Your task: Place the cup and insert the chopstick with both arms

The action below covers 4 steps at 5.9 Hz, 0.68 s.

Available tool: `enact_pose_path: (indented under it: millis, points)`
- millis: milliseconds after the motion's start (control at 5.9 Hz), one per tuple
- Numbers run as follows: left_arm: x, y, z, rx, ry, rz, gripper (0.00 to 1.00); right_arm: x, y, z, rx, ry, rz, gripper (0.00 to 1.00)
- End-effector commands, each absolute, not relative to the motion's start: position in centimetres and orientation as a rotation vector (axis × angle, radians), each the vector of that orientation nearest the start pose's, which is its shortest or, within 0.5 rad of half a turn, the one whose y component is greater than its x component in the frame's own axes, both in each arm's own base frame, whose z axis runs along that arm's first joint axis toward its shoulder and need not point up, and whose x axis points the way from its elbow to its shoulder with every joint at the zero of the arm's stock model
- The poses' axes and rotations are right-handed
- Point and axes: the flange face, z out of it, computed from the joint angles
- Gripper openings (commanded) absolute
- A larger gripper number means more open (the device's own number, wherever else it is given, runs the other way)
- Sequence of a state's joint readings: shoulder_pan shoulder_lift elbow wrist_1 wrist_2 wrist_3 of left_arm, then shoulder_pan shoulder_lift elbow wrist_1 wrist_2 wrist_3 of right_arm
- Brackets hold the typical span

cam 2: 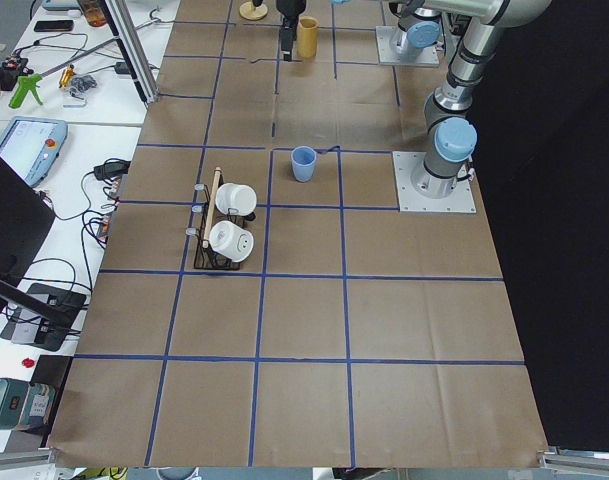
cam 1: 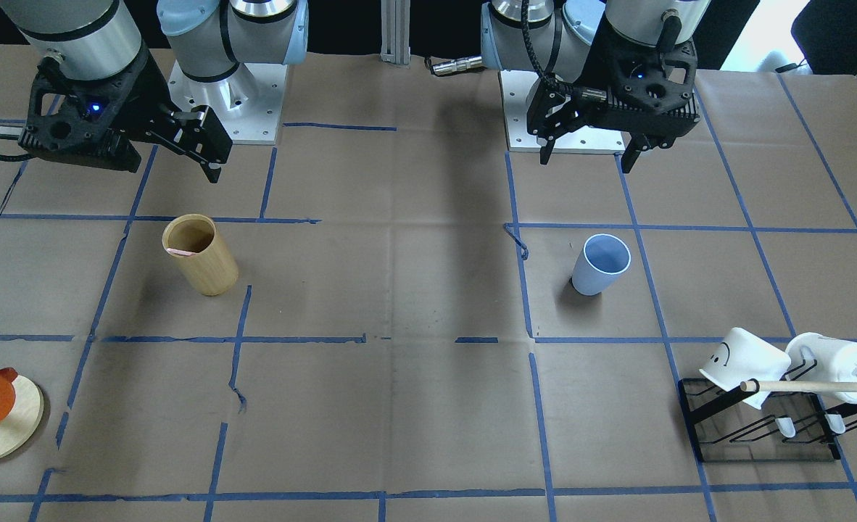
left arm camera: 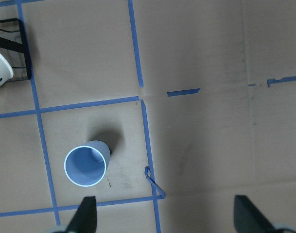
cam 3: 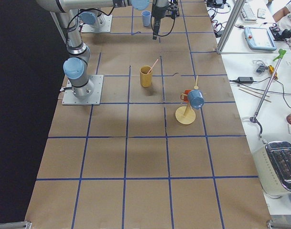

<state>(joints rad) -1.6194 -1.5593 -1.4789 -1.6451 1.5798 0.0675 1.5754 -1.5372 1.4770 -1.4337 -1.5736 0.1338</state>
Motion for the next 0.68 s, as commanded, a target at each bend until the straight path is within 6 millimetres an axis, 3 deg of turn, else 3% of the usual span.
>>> enact_pose_path:
  millis: [0,508]
  points:
    - [-15.47,-48.07,53.15,0.177,3.127,-0.043,0.98,13.53,-49.72,50.21,0.202,3.141,0.127,1.0]
    - [-15.08,-47.36,53.04,0.184,3.12,-0.028,0.98,13.19,-50.25,49.92,0.207,3.143,0.103,1.0]
